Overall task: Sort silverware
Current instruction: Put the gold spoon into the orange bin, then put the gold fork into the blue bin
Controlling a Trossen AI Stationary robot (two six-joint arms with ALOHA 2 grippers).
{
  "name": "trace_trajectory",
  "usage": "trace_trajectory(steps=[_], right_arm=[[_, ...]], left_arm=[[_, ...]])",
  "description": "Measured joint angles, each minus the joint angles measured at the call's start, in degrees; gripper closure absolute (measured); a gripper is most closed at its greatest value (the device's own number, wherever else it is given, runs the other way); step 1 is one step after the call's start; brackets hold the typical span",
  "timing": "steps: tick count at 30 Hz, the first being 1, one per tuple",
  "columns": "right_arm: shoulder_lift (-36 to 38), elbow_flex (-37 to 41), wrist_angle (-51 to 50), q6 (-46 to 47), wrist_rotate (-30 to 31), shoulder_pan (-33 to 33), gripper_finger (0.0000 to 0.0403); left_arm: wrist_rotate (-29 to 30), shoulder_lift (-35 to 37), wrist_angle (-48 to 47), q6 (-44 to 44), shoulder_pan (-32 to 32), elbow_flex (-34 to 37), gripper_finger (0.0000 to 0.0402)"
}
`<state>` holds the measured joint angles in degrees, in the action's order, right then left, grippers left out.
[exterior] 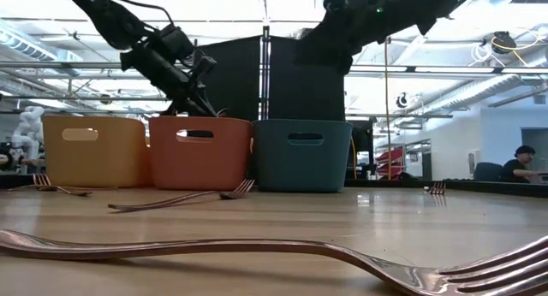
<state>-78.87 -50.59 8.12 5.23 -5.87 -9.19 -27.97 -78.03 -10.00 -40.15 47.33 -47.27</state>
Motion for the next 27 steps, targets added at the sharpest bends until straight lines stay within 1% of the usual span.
trace_trajectory(steps=[3, 7, 11, 14, 16, 20, 24, 27], right_arm=[[0.0, 0.0, -0.6, -0.2, 0.0, 0.1, 0.0243], [0.0, 0.0, -0.8, -1.0, 0.0, 0.1, 0.0243], [0.0, 0.0, -0.8, -1.6, 0.0, 0.1, 0.0243], [0.0, 0.0, -0.7, -1.6, 0.0, 0.1, 0.0243], [0.0, 0.0, -0.8, -1.6, 0.0, 0.1, 0.0243], [0.0, 0.0, -0.8, -1.6, 0.1, 0.1, 0.0243], [0.0, 0.0, -0.7, -1.6, 0.1, 0.1, 0.0243], [0.0, 0.0, -0.7, -1.5, 0.1, 0.1, 0.0243]], left_arm=[[0.6, 0.0, 0.2, 0.0, 0.0, 0.0, 0.0371], [0.7, 0.1, 0.2, 0.0, 0.0, 0.0, 0.0334], [-0.5, 0.1, 0.2, 0.0, 0.0, 0.0, 0.0295], [-0.8, 0.2, 0.2, 0.2, 0.0, 0.0, 0.0275], [-1.2, 0.7, 0.5, 1.8, 0.1, 0.0, 0.0269], [-2.1, 2.3, -0.1, 4.6, 0.2, -2.4, 0.0268], [-2.1, 6.2, 0.1, 8.3, -0.5, -5.3, 0.0267], [-1.7, 10.3, 0.0, 12.3, -2.9, -5.9, 0.0267]])
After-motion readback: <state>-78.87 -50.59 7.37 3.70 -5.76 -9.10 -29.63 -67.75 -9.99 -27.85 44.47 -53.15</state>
